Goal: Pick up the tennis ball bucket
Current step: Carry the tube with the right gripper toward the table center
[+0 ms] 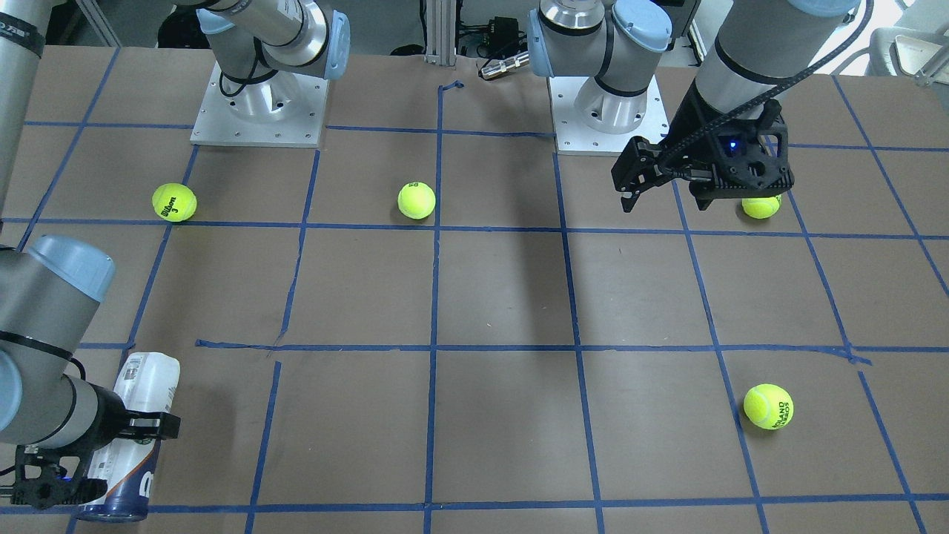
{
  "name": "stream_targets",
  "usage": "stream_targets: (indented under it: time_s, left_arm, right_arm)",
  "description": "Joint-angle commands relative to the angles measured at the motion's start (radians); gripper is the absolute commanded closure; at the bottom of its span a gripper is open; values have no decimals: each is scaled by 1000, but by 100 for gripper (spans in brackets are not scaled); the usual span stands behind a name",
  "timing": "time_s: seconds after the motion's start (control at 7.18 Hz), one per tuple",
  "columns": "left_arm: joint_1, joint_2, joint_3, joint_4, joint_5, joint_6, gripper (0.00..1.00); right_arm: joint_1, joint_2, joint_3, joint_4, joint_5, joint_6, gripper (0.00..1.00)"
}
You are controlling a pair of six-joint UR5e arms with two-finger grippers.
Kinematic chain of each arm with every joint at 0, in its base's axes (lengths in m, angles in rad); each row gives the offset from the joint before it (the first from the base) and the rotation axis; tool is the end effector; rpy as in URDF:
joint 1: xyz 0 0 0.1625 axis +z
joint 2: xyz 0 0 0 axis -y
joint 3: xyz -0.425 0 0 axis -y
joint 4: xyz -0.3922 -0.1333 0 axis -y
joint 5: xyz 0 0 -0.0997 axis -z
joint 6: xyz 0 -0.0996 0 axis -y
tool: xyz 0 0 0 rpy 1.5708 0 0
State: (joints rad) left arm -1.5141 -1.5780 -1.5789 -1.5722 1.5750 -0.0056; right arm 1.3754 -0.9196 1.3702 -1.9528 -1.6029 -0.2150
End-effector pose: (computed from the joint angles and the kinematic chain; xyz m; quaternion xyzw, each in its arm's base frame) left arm -0.1047 -0.5000 0.4802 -0.0311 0.9995 0.0084 0.0019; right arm -0.0089 -0.7152 0.2236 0.0103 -0.9992 -0.0368 0.0087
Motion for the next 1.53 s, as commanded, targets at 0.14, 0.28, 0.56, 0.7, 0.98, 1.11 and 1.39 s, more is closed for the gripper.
stream_targets:
  time_s: [0.14,0.28,0.56,0.7,0.98,1.11,1.39]
  left_arm:
    - [12,6,3,0,8,1,0]
    - [26,6,17,-8,13,3,0]
    - [70,10,25,-6,5,41,0]
    - [93,12,33,-3,5,118,0]
    - [142,12,54,-5,-1,167,0]
    - [147,12,56,-5,-3,179,0]
    - [149,13,54,-5,-4,182,0]
  right_arm:
    - [179,-60,1,8,78,-98,33]
    - [265,-59,-3,-9,72,-144,32]
    - [420,-55,-8,-61,60,-182,32]
    - [476,-53,-2,-96,58,-267,31]
    - [522,-51,0,-141,58,-550,31]
    - [559,-47,0,-158,8,-643,30]
    - [608,7,-13,-229,-29,-873,29]
